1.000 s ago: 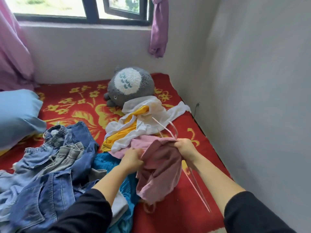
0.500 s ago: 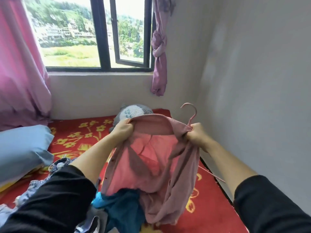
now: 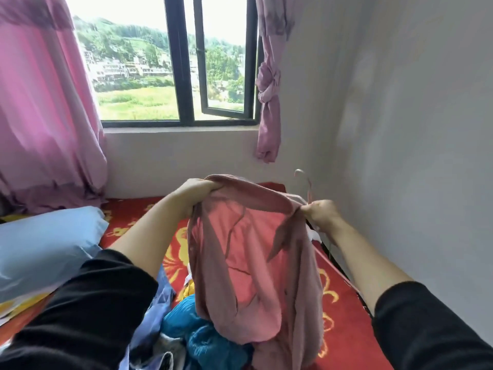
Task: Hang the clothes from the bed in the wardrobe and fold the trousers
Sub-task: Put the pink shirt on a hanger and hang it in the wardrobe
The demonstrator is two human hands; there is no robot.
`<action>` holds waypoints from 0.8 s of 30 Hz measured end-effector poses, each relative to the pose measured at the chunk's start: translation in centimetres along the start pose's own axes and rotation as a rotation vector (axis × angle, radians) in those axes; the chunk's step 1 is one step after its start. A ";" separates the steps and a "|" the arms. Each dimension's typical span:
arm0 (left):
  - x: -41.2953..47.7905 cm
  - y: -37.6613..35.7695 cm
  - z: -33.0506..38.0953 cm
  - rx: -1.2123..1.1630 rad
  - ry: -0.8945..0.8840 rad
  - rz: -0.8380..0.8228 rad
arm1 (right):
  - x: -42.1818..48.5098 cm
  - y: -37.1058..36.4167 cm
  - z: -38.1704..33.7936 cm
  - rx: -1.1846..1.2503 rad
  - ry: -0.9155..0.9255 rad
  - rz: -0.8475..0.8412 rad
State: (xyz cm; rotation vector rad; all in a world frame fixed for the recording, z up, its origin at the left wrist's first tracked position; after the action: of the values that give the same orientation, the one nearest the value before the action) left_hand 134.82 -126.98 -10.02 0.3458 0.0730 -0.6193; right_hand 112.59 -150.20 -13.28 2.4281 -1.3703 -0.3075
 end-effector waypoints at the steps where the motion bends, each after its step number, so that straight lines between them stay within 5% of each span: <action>1: 0.4 -0.3 -0.5 -0.033 0.005 0.020 | -0.1 -0.4 1.7 0.018 -0.068 -0.007; 12: 3.1 -1.0 -8.3 0.366 0.106 0.256 | -2.1 1.2 10.4 0.284 -0.115 0.008; 24: 2.4 -5.4 -7.3 0.335 0.094 0.160 | -4.3 -6.9 11.0 -0.291 0.040 -0.107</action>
State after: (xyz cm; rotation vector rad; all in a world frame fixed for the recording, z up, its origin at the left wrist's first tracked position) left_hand 133.84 -129.97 -18.84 0.6987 0.0307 -0.4549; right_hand 112.02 -145.22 -26.03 2.2551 -1.0953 -0.4487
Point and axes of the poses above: each hand's wrist, its own x-axis towards the middle knuckle, its own y-axis out of the back of the hand, z = x × y, the point moved 10 cm from there along x, towards the middle knuckle, and after that the axes turned 2 degrees about z, right-handed, at the moved point
